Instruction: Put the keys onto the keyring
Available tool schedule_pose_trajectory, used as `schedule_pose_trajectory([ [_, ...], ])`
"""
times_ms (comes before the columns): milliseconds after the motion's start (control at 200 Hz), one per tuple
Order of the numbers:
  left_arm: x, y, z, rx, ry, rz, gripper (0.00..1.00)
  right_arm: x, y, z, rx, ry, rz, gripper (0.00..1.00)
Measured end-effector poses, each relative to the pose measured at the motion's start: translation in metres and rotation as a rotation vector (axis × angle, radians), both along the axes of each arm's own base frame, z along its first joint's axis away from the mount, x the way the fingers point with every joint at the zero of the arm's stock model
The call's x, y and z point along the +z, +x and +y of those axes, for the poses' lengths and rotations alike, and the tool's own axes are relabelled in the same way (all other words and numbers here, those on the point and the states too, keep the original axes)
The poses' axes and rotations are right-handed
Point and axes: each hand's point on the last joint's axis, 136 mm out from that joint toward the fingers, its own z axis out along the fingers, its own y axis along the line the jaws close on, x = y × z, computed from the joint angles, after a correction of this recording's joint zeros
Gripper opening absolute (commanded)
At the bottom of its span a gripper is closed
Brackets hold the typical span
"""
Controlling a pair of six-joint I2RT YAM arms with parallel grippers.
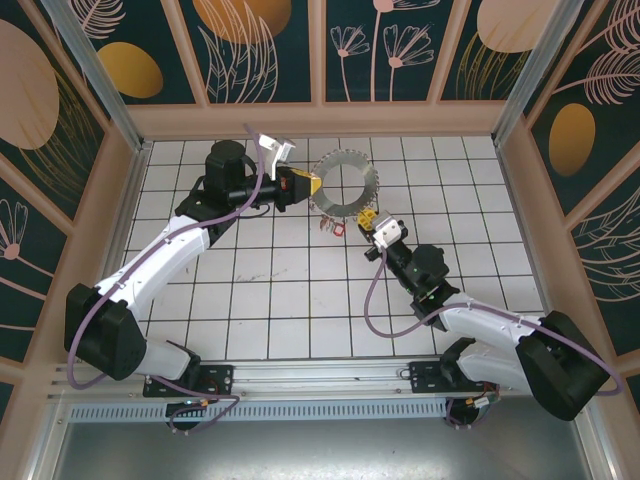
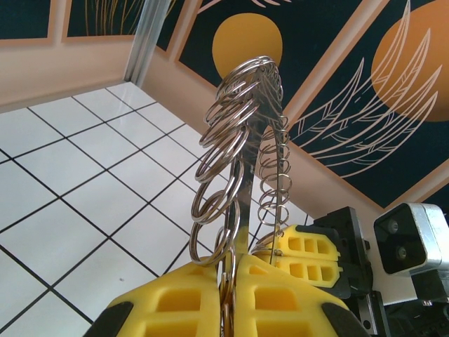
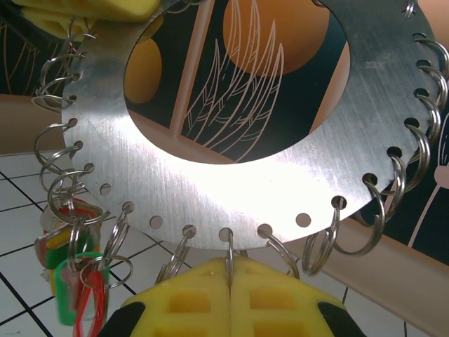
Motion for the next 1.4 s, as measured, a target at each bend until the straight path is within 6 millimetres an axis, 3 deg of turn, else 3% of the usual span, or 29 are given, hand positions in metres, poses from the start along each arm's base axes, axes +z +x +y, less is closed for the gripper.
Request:
schedule_pose_trajectory([
  [520,-0.017,0.012,0.003,0.099,-0.046,0.153,0.0,0.002,-0.003,-0.007,0.018,0.005,0.026,0.0],
  [746,-0.037,0.017,-0.005,0.075,-0.09,0.29,0.03,0.0,0.0,-0.012,0.011,0.016,0.042,0.0],
  [921,-0.048,0.019,-0.007,0.072,-0.106,0.362,0.16,-0.005,0.001,-0.014,0.027,0.014,0.061,0.0],
  [1006,-0.052,0.018,-0.007,0.071,-0.106,0.383,0.18,-0.01,0.002,-0.015,0.04,0.009,0.085,0.0],
  [1061,-0.055,0.018,-0.008,0.072,-0.103,0.395,0.25,-0.014,0.003,-0.015,0.052,0.0,0.105,0.0],
  [1176,-0.072,0.02,-0.006,0.095,-0.082,0.433,0.37,-0.02,0.004,-0.011,0.084,-0.025,0.144,0.0],
  [1296,-0.093,0.023,-0.002,0.142,-0.051,0.474,0.39,-0.024,0.007,-0.011,0.111,-0.041,0.18,0.0],
  [1401,-0.107,0.025,0.002,0.178,-0.027,0.492,0.49,-0.032,0.013,-0.012,0.115,-0.052,0.231,0.0],
])
